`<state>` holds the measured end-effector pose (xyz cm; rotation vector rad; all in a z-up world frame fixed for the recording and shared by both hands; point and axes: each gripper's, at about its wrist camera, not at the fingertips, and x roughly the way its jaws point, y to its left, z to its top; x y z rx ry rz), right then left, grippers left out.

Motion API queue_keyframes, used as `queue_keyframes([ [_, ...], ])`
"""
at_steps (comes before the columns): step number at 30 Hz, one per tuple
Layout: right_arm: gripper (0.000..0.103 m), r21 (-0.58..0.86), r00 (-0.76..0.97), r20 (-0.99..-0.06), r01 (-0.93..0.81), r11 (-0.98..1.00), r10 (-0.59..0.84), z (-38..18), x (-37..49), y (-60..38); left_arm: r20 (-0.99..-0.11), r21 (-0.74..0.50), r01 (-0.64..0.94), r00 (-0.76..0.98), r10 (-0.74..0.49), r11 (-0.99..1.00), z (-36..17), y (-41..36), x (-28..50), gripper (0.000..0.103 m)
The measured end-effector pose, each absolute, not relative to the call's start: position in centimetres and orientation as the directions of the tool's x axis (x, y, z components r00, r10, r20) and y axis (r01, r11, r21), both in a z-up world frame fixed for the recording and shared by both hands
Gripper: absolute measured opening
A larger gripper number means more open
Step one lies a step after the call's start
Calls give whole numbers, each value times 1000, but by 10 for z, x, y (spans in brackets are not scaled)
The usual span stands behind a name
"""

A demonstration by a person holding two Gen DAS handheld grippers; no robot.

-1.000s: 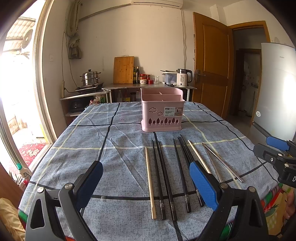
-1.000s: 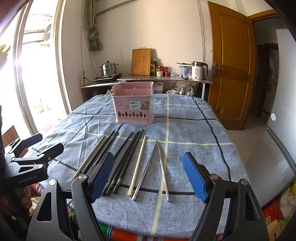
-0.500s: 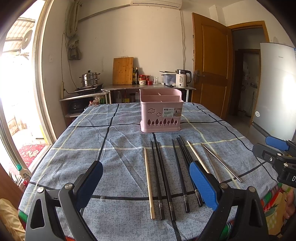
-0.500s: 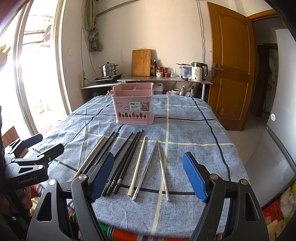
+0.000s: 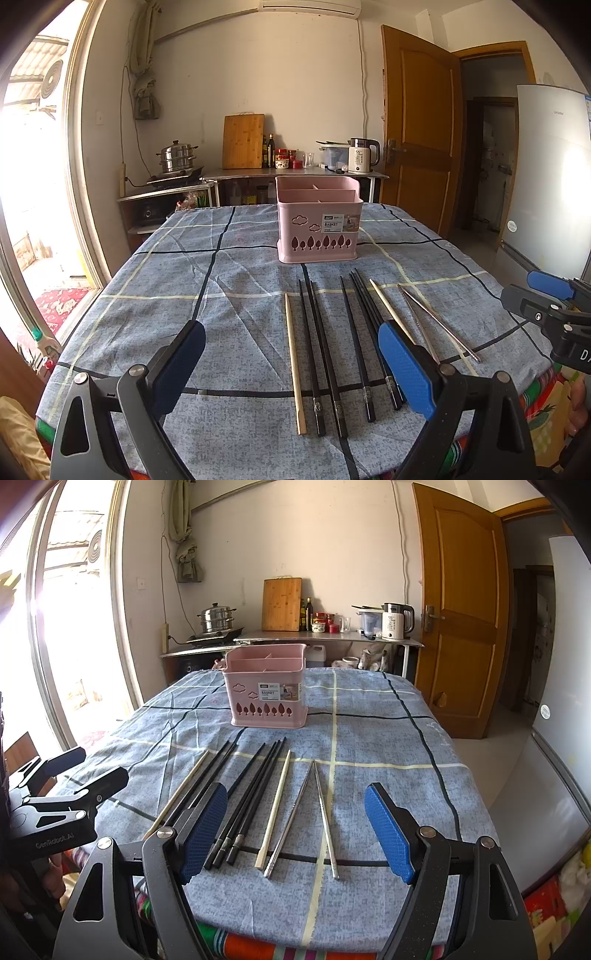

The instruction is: Organize utensils

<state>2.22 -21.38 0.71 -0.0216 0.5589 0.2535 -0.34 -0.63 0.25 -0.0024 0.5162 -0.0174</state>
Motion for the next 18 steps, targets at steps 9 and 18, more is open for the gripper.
queue_keyframes([
  [9,77,48,817,-527,-245,968,233,7,23,-214,-490,-6,21,871,-21,1000,4,-7,-3,96],
  [18,77,48,818,-526,-245,968,233,7,23,-214,-486,-6,25,873,-24,1000,4,-6,-7,96],
])
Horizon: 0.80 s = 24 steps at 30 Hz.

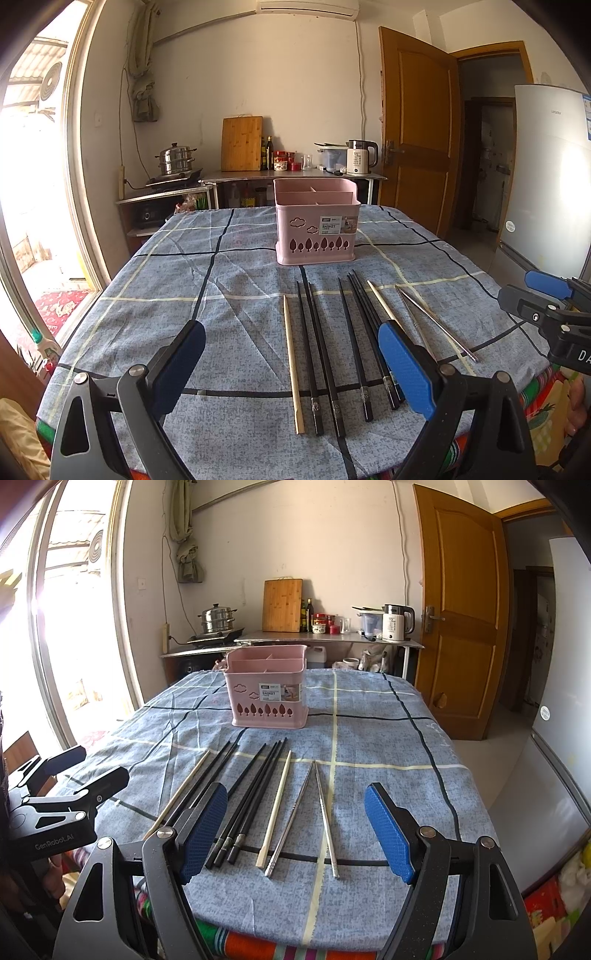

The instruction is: Organize utensils

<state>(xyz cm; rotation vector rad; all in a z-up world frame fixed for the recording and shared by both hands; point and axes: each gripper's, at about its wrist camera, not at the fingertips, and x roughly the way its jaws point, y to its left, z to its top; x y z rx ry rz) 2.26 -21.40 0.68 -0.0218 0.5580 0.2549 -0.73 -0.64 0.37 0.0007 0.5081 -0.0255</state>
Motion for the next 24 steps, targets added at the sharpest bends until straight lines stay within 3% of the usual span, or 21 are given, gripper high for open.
queue_keyframes([
  [24,77,44,809,-540,-250,967,234,2,28,-212,-508,-11,37,861,-37,999,0,-4,4,96],
])
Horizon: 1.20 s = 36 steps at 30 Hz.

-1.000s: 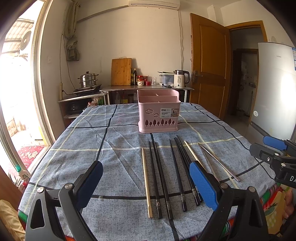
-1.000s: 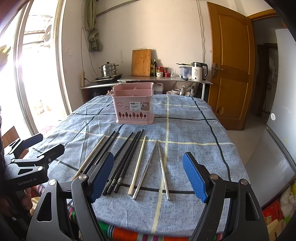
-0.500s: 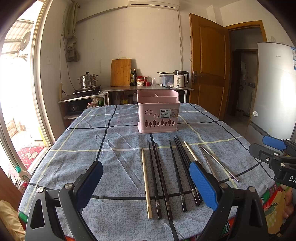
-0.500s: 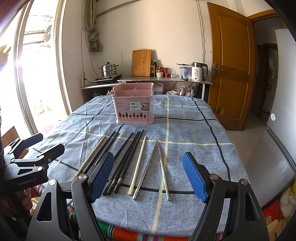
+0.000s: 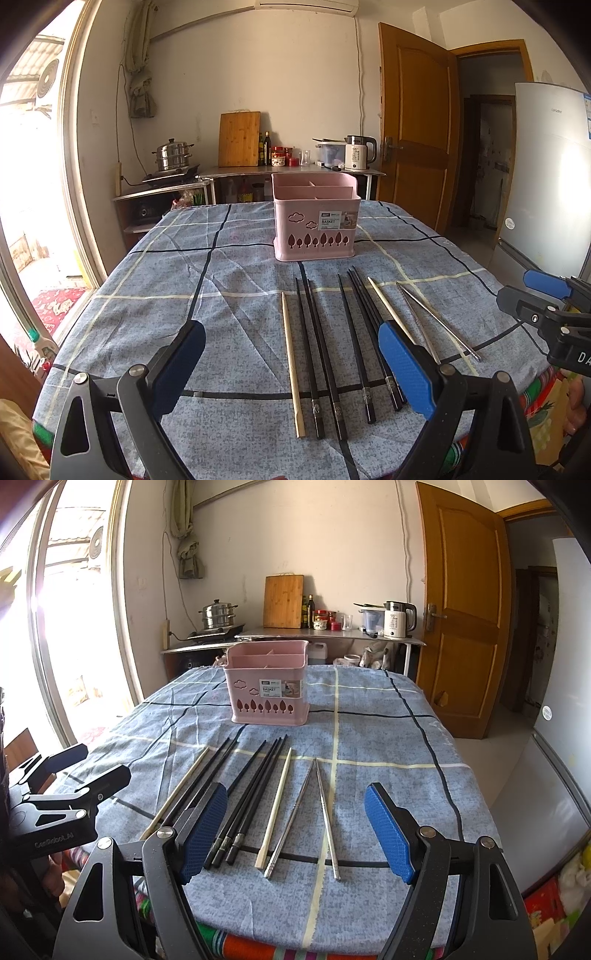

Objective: Organize utensils
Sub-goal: 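Close the left tool on a wooden chopstick while the right tool grasps another wooden chopstick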

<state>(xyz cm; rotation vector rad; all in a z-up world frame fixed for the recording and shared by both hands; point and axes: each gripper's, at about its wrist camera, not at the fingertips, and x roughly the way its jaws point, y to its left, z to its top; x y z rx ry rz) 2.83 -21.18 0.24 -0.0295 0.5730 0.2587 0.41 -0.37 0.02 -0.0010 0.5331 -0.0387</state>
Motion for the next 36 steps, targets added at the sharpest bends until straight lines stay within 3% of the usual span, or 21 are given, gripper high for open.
queue_keyframes([
  [5,77,43,798,-553,-259,965,239,-3,37,-209,-542,-48,56,837,-73,997,-11,3,23,96],
  [15,61,42,768,-592,-273,961,245,-20,79,-197,-630,-27,17,776,-30,999,-39,19,82,95],
  [20,46,51,743,-622,-277,959,248,-29,108,-191,-687,-39,12,726,-36,999,-53,25,118,75],
  [25,30,66,695,-674,-279,958,249,-42,142,-183,-742,-77,17,667,-68,997,-67,28,150,67],
  [36,17,128,566,-783,-259,957,258,-74,200,-170,-802,-85,43,590,-94,995,-83,25,180,43],
])
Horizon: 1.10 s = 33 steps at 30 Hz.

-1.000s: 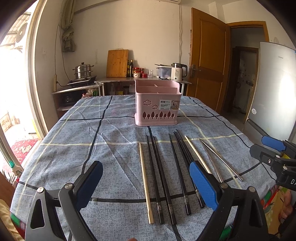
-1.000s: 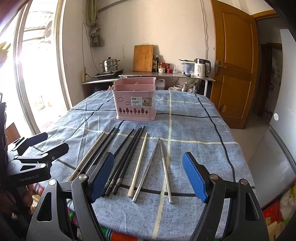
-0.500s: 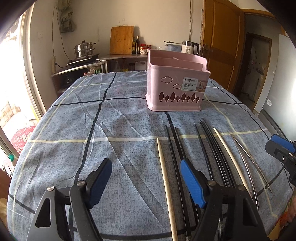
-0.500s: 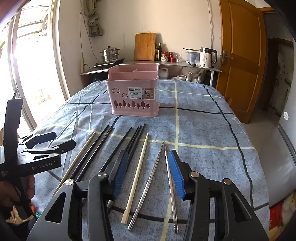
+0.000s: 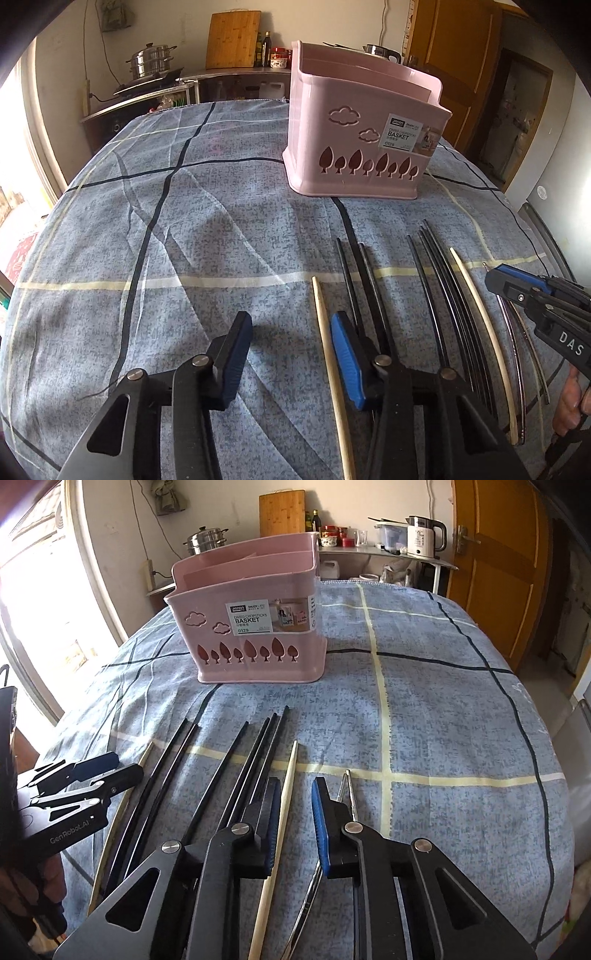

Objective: Organize utensils
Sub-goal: 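Close the left tool on a wooden chopstick while the right tool grasps another wooden chopstick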

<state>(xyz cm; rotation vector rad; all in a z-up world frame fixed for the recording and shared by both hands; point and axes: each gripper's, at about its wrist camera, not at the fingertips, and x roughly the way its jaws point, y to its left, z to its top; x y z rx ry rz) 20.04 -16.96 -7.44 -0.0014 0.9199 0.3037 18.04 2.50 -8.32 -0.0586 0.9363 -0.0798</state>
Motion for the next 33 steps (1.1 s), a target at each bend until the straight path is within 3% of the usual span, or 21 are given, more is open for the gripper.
queue_keyframes([
  [4,16,140,542,-798,-259,956,264,-80,212,-165,-809,-81,52,580,-96,995,-83,22,184,35],
  [15,16,135,482,-840,-258,957,248,-90,238,-153,-844,-13,85,534,-56,996,-82,9,203,31],
  [18,7,130,473,-847,-258,957,242,-90,242,-151,-850,-12,94,524,-59,996,-81,5,207,20],
  [19,6,135,470,-848,-258,957,246,-90,242,-150,-851,-10,94,521,-58,995,-81,4,209,10],
  [20,6,145,466,-847,-257,956,254,-90,243,-151,-853,-11,93,519,-58,996,-80,4,210,8],
  [33,5,196,539,-780,-273,942,318,-38,237,-162,-804,-79,121,579,-135,989,-31,10,204,5],
])
